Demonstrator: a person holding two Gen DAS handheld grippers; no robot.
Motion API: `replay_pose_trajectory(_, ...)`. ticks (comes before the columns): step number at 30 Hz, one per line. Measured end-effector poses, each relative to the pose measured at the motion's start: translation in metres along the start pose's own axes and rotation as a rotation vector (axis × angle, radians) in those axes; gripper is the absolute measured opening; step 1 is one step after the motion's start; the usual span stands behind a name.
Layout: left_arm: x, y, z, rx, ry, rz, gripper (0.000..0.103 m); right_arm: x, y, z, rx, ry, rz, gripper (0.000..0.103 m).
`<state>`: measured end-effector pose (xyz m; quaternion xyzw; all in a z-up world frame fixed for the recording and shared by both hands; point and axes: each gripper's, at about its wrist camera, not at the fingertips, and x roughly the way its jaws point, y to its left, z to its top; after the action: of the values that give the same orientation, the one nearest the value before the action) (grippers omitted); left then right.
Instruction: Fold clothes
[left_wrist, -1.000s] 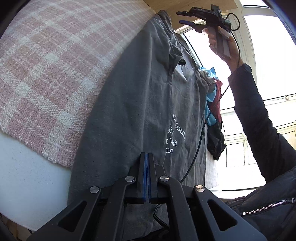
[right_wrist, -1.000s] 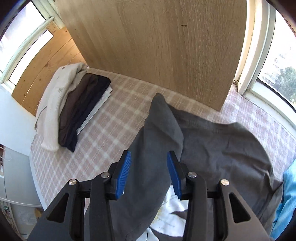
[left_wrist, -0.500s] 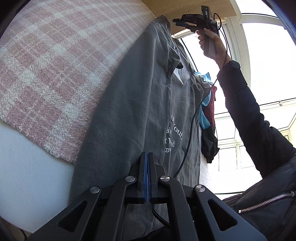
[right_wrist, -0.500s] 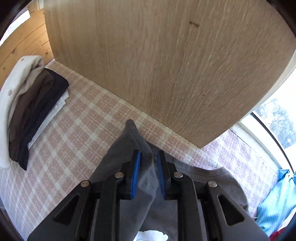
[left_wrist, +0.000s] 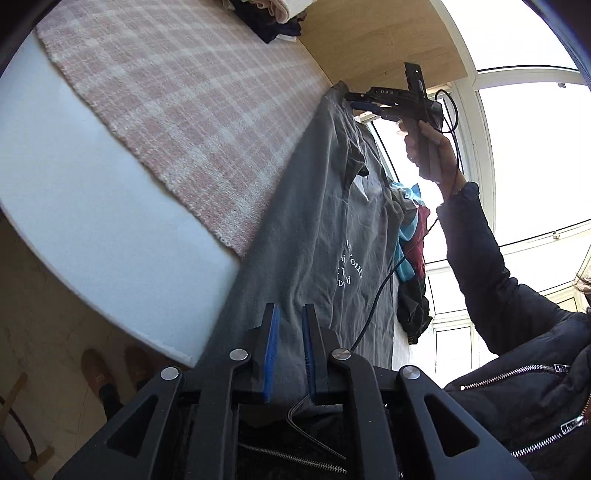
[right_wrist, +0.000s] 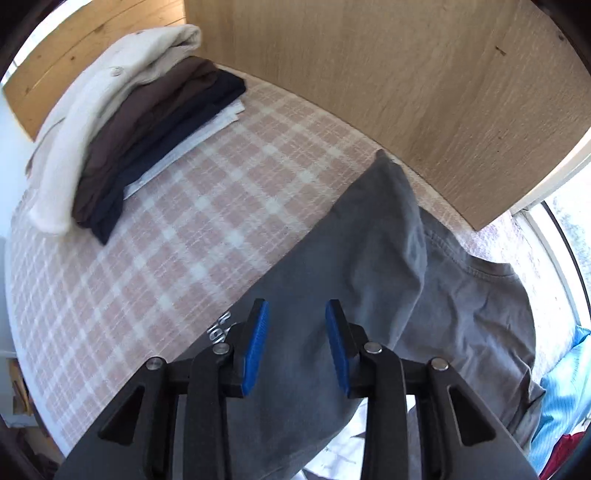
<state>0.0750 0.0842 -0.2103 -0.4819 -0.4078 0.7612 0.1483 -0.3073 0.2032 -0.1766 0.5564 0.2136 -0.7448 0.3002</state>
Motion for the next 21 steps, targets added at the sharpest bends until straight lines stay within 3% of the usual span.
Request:
replay_pose_trajectory(1, -0.009, 0.001, -0.005, 0.030, 0.003, 0.040, 0.033, -0.008, 0.011, -0.008, -0.025, 0.009, 0.037, 0.033)
replay_pose_trajectory(3, -0.017, 0.006, -0.015, 0.098, 0.037, 0.124, 0.034, -0.020, 0.032, -0.024, -0.069, 0.033, 0.108, 0.037)
replay_pose_trajectory(5, -0.017, 0.016, -0.020, 0.125, 0.086, 0.143, 0.034, -0.015, 0.048, -0.038, -0.075, 0.081, 0.152, 0.039)
replay_pose_trajectory(8, -0.007, 0.025, -0.023, 0.169, 0.140, 0.152, 0.034, -0.003, 0.065, -0.053, -0.082, 0.133, 0.149, 0.039)
replay_pose_trajectory(15, 0.020, 0.038, -0.029, 0.264, 0.234, 0.126, 0.040, 0.001, 0.074, -0.067, -0.029, 0.184, 0.143, 0.039)
replay_pose_trajectory(18, 0.025, 0.040, -0.028, 0.277, 0.236, 0.099, 0.040, 0.002, 0.072, -0.065, 0.018, 0.212, 0.149, 0.040)
replay_pose_trajectory(21, 0.025, 0.041, -0.027, 0.266, 0.203, 0.020, 0.038, 0.002, 0.072, -0.062, 0.064, 0.235, 0.148, 0.040)
